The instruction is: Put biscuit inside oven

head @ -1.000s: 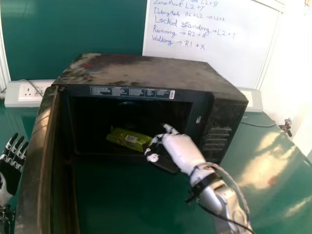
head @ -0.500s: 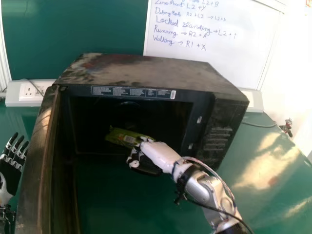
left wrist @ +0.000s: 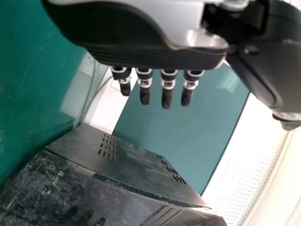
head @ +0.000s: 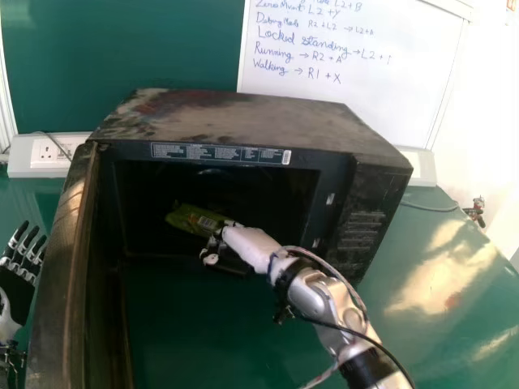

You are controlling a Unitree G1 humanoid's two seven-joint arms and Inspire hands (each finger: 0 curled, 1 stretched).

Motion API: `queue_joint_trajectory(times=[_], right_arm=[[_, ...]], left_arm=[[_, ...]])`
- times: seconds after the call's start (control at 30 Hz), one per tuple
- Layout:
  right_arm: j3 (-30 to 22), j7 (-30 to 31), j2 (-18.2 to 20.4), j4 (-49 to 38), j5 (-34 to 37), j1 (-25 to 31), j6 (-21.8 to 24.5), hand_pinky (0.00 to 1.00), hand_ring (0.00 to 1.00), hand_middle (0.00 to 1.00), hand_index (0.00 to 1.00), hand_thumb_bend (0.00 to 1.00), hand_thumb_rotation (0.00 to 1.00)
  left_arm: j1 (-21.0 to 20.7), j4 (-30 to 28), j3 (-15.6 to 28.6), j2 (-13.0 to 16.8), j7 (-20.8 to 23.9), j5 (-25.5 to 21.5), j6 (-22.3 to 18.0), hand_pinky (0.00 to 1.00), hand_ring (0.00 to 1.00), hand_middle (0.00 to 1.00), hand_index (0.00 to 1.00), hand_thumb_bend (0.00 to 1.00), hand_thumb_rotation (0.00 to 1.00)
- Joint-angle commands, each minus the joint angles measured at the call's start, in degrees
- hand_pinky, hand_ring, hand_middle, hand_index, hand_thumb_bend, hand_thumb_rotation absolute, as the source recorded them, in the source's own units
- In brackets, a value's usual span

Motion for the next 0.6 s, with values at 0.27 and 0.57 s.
queue_joint_trajectory(times=[0.27, 0.57], right_arm=[[2.57, -3.13, 0.99, 8.08, -4.23, -4.87, 3.40, 0.76, 0.88, 0.93, 0.90, 0.80, 0.38], [1.16, -4.23, -0.70, 4.97, -2.05, -2.22, 2.75, 0.74, 0.93, 1.00, 0.92, 0.80, 0.38]], left_arm=[[2.18, 2.02, -0.66, -2.39, -0.07, -0.33, 0.49, 0.00, 0.67, 0.74, 0.90, 0.04, 0.06], [2.10, 2.26, -0.57, -2.29, -0.74, -0.61, 0.49, 0.00, 0.66, 0.74, 0.91, 0.04, 0.08]])
